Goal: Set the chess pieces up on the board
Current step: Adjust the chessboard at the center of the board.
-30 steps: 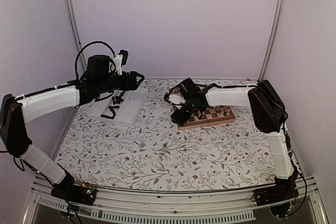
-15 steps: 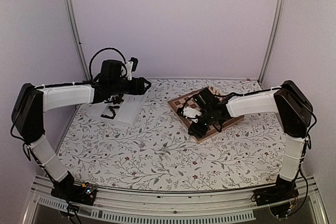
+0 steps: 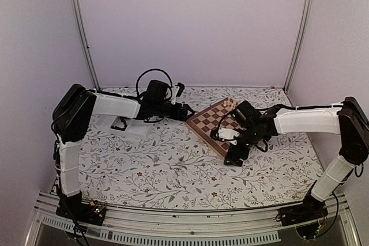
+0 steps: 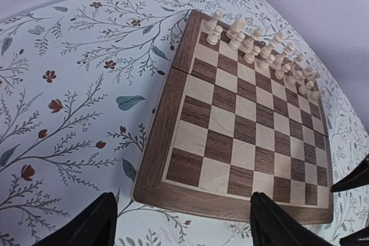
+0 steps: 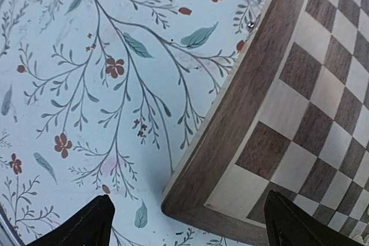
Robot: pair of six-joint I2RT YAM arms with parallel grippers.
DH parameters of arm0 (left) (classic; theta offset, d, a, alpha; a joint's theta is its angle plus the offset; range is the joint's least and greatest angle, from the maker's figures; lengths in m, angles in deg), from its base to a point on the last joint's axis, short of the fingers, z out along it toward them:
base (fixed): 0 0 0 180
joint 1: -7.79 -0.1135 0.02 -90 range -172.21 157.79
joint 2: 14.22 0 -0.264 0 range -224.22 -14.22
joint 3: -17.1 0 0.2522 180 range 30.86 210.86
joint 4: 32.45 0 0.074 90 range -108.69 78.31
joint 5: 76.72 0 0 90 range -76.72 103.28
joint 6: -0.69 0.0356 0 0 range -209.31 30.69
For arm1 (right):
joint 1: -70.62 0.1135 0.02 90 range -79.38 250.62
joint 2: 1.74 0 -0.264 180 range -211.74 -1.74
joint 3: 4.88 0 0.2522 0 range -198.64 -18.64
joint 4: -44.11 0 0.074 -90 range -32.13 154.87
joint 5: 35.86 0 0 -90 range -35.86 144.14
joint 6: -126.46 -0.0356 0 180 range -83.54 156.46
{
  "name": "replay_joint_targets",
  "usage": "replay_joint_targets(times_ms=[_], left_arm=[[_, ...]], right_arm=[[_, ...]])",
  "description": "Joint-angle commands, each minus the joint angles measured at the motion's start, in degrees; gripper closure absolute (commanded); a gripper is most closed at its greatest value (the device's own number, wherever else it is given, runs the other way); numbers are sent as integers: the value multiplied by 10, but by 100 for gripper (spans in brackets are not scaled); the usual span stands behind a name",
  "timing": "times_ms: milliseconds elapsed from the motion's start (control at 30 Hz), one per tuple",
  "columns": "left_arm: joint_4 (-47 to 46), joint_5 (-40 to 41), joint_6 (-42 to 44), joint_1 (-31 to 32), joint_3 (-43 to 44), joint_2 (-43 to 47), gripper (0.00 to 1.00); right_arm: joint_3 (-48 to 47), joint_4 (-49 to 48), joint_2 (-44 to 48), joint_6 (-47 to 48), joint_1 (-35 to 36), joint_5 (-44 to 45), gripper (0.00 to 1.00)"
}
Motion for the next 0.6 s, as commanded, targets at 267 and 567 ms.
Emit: replay_joint_targets(times_ms=[267, 567], left_arm=[[2, -26, -5, 17, 142, -124, 17], [30, -83, -12, 17, 208, -187, 15]], right_arm=[[44, 23, 203, -21, -256, -127, 15], [35, -14, 158, -119, -521, -235, 74]])
